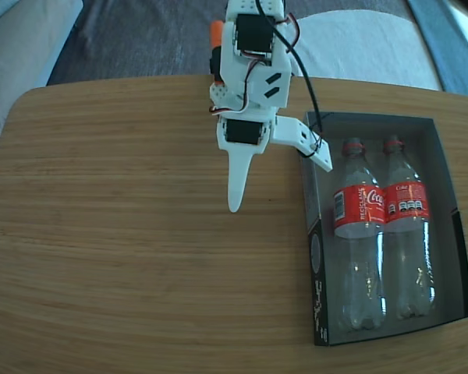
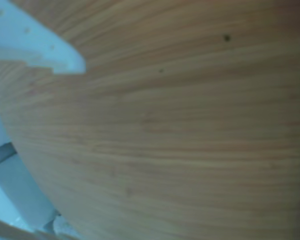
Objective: Grasp the bottles and put them in the box.
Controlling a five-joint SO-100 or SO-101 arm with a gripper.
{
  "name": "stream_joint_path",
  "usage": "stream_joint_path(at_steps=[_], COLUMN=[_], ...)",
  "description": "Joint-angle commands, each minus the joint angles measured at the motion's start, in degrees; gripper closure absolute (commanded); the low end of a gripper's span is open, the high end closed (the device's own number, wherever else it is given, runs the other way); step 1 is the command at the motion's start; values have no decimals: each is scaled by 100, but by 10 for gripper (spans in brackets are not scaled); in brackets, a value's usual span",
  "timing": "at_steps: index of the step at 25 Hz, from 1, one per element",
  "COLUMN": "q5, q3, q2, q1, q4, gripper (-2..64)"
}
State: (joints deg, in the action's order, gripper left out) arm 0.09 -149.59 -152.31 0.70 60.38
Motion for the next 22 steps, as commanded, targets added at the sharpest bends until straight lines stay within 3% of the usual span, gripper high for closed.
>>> stream_joint_path(at_steps=[1,16,22], q5=[-9,-264,-255], q3=[-88,-721,-879], q2=[-308,-1485,-2162], q1=[114,-114,-62], q4=[-62,-176,123], gripper=[190,190,190])
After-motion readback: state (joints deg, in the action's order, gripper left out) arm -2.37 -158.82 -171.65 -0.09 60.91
